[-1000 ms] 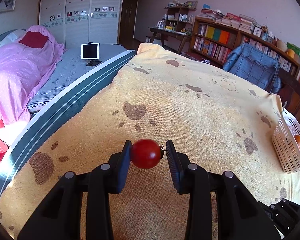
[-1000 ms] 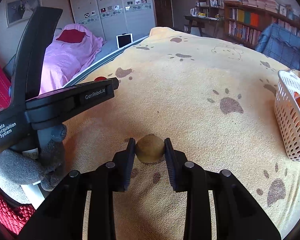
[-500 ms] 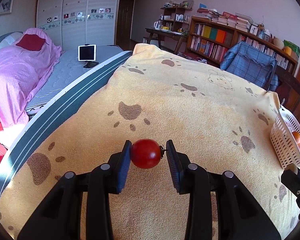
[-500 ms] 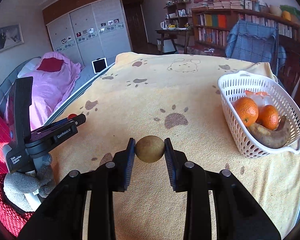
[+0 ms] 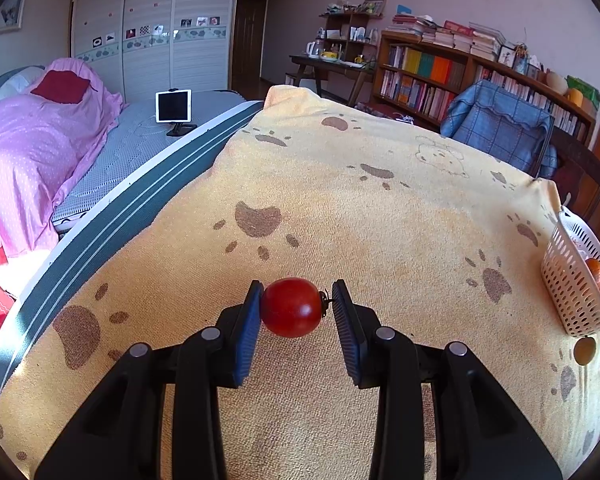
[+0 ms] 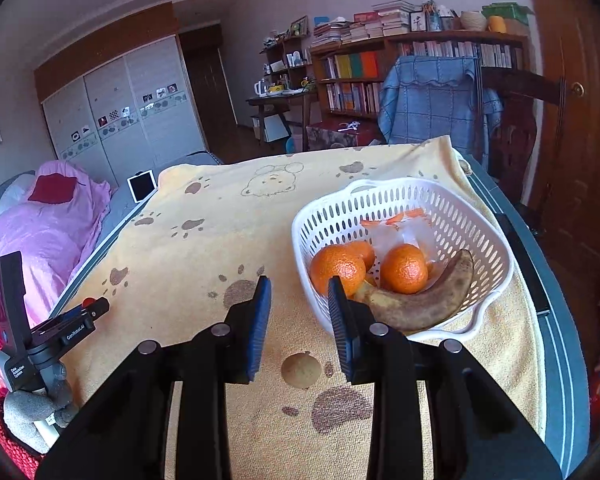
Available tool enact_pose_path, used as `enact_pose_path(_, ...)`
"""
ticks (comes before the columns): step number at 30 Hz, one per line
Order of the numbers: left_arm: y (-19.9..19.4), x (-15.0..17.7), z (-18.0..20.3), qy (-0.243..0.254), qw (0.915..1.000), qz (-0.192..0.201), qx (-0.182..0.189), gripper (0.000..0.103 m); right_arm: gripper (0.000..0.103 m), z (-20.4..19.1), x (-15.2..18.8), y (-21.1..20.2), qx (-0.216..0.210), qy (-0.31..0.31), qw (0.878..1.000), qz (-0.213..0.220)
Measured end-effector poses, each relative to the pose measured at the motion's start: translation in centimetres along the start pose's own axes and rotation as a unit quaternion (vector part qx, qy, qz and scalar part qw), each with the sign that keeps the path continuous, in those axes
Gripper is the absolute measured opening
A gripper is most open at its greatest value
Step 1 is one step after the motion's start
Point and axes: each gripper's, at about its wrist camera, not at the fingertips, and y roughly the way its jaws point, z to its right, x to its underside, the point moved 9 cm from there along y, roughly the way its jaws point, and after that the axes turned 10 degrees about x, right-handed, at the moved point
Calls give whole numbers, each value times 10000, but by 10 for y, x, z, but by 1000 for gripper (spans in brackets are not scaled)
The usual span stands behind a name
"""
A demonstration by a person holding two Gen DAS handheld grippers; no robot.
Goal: Organize fruits
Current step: 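Carry the brown kiwi into the white basket and open the right gripper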
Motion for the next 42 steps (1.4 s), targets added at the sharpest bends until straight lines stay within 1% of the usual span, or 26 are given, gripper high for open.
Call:
enact_pose_path(2,0,0,0,-3,10000,-1,2,36,30,8,-2,2,136,50,9999,14)
enact_pose_path(4,0,0,0,-6,10000,-1,-4,36,30,13,0,3,112,171,9998,-42)
enact_pose_path(7,1,0,0,-8,10000,-5,-4,36,30,9,13,-2,37,142,9998,-103)
enact_pose_path(9,2,1,0,-8,10000,-10,-2,36,30,3,28,-6,-50,66,9997,-248)
enact_pose_path(12,2,1,0,-12,10000,-1,-6,36,31,-8,64,-14,-312,-73,9974,-652)
enact_pose_path(16,2,1,0,0,10000,-5,-8,36,31,-13,111,-24,-466,-324,9904,-1262)
enact_pose_path(18,2,1,-1,-1,10000,7,-16,36,31,-13,130,-32,-521,-350,9872,-1465)
enact_pose_path(23,1,2,-3,-8,10000,25,-40,36,31,-13,159,-54,-597,-438,9830,-1677)
enact_pose_path(27,1,2,-3,-5,10000,37,-45,36,31,-10,163,-57,-582,-436,9832,-1675)
enact_pose_path(33,-2,1,-3,-24,10000,43,-42,36,31,-9,151,-46,-550,-375,9843,-1635)
enact_pose_path(37,-3,1,-3,-21,10000,41,-35,36,31,-11,150,-37,-496,-406,9834,-1697)
enact_pose_path(40,-4,1,-3,-17,10000,42,-29,36,27,-12,148,-36,-455,-465,9840,-1658)
enact_pose_path(42,-4,1,-2,-20,10000,41,-26,36,27,-12,145,-37,-452,-475,9847,-1617)
